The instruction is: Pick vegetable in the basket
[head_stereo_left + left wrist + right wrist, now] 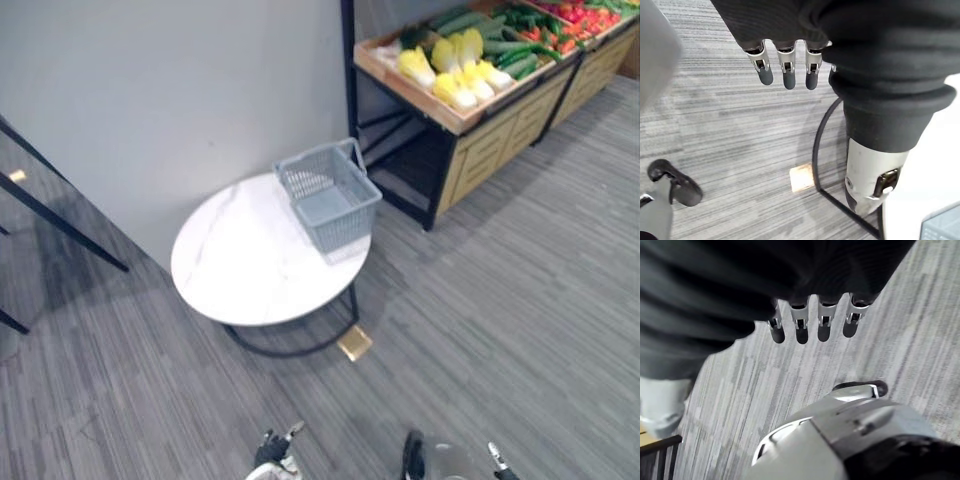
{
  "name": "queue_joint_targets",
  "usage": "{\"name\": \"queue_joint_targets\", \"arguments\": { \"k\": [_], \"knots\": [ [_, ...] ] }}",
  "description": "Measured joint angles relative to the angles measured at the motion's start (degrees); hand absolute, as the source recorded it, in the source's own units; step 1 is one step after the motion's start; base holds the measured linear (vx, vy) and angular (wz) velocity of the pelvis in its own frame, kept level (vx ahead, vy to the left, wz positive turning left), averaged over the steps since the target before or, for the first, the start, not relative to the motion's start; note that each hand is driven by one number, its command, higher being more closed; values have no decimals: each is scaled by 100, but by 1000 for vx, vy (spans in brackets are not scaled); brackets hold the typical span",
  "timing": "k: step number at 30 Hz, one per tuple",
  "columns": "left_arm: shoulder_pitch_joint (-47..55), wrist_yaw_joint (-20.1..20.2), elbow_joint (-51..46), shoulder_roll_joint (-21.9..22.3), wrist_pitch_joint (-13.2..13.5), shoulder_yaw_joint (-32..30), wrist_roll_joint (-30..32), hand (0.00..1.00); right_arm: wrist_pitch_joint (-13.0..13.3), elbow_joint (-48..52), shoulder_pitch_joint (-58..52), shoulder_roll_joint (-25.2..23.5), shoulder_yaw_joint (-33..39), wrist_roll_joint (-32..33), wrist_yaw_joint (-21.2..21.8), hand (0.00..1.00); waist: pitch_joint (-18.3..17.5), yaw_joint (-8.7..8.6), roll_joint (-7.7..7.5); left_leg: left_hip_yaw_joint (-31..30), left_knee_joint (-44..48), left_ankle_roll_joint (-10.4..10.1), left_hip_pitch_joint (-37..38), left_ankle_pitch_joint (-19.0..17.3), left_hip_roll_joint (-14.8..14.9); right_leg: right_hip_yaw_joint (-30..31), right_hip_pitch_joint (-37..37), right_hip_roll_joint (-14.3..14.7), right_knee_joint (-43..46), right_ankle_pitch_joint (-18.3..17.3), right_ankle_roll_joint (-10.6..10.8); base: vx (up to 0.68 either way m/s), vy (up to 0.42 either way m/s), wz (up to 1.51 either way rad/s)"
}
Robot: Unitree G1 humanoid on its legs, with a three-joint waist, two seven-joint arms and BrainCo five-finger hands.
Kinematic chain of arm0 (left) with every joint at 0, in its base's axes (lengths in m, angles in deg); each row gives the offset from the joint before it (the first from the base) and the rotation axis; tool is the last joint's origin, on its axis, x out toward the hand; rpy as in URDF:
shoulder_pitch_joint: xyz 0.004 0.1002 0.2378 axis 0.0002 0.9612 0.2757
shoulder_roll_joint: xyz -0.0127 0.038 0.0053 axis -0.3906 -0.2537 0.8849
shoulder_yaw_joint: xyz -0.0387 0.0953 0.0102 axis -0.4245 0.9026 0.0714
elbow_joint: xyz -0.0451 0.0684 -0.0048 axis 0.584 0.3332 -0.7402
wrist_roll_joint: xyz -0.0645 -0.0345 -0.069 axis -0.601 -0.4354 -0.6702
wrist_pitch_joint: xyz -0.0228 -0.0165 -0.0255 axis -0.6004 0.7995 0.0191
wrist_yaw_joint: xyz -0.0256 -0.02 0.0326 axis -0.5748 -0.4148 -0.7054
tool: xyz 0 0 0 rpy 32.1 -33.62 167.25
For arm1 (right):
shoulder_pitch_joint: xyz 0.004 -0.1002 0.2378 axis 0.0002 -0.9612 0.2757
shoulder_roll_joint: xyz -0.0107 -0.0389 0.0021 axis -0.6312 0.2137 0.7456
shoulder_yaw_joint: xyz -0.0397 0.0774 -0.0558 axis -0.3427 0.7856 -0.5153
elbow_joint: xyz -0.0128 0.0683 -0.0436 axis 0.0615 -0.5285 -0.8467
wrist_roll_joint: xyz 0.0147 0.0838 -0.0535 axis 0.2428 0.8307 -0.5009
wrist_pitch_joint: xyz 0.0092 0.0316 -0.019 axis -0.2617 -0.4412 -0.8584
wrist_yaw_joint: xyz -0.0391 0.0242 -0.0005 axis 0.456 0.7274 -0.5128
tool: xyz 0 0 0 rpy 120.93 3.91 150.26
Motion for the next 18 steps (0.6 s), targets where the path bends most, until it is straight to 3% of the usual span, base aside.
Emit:
{"name": "queue_joint_targets", "arguments": {
  "k": [1, 2, 4, 6, 7, 9, 10, 11, 12, 13, 14, 15, 17, 18],
  "knots": [
    [55, 16, 61, -47, -9, -69, 0, 0, -12, -23, 4, 20, -26, 0, -4, 0, 14, 5, 1, 151, 349, 22, -171, -85, 73, 5, 247, 46, -132, -57, 1, 480, -164, -7],
    [234, 57, 135, -88, -37, -195, -43, 0, -22, -54, -12, 26, -80, 7, -40, 0, 31, 3, -18, 456, 799, 186, -475, -400, 165, 25, 744, 95, -397, -173, -6, 430, -132, -2],
    [329, 55, 100, -142, -14, -354, -41, 0, -37, -64, -57, 64, -207, 4, -137, 0, 38, 58, -32, 821, 936, 269, -1021, -804, 130, 24, 1281, 108, -774, -294, 103, 378, -86, 2],
    [566, 60, 150, -216, -7, -181, -6, 0, -62, -88, -55, 126, -302, 7, -170, 0, 47, 154, -29, 1338, 61, 352, -1724, -1330, -75, 31, 1731, 113, -1178, -310, 283, 346, -2, -8],
    [620, 58, 164, -235, -8, -107, -3, 0, -61, -86, -55, 145, -371, 13, -172, 0, 52, 171, -36, 1508, -430, 357, -1770, -1349, -153, 36, 1827, 110, -1274, -289, 366, 373, 46, -15],
    [872, 55, 275, -308, -13, 253, 1, 0, -55, -82, -57, 229, -641, 18, -170, 0, 55, 250, -41, 2020, -2694, 506, -1702, -1088, -561, 39, 2186, 116, -1593, -326, 527, 509, 143, -12],
    [1002, 50, 361, -349, -17, 442, 2, 0, -49, -45, -47, 324, -948, 29, -144, 0, 56, 311, -34, 2263, -4059, 551, -1591, -560, -814, 55, 2499, 172, -1807, -417, 660, 462, 169, -6],
    [1065, 50, 378, -356, -17, 521, 3, 0, -38, -7, -18, 352, -1050, 57, -139, 0, 46, 342, -19, 2268, -4328, 686, -1584, -306, -851, 87, 2620, 221, -1896, -478, 654, 597, 233, -23],
    [1132, 69, 373, -427, -8, 550, 1, 0, -11, 56, 165, 325, -1231, 68, -126, 0, 0, 453, -100, 2357, -4240, 1293, -1554, -65, -960, 273, 2764, 199, -2030, -554, 644, 399, 136, -22],
    [1130, 63, 391, -593, -8, 672, 11, 0, 37, 180, 315, 251, -1390, 69, -98, 0, -48, 484, -301, 2411, -4159, 1295, -1603, -251, -1095, 416, 2727, 75, -2062, -582, 580, 593, 189, -21],
    [1047, 56, 395, -656, -11, 745, 31, 0, 119, 275, 462, 228, -1525, 69, -37, 0, -82, 470, -454, 2412, -4113, 1460, -1637, -413, -1191, 584, 2636, -30, -1924, -509, 608, 375, 119, 2],
    [1012, 59, 396, -710, -13, 786, 64, 0, 172, 361, 542, 224, -1578, 68, 13, 0, -89, 477, -467, 2407, -4111, 1502, -1631, -473, -1253, 691, 2532, -94, -1712, -454, 643, 461, 203, 21],
    [1010, 51, 432, -727, -7, 882, 87, 0, 290, 568, 640, 245, -1774, 65, 54, 0, -100, 511, -472, 2368, -4231, 1509, -1308, -720, -1496, 1065, 2032, -378, -160, -354, 805, 452, 239, 25],
    [1009, 37, 454, -741, -16, 925, 57, 0, 305, 577, 659, 224, -1852, 60, 91, 0, -95, 560, -470, 2351, -4400, 1477, -950, -842, -1617, 1232, 1497, -586, 1279, 11, 1443, 537, 219, 16]
  ]
}}
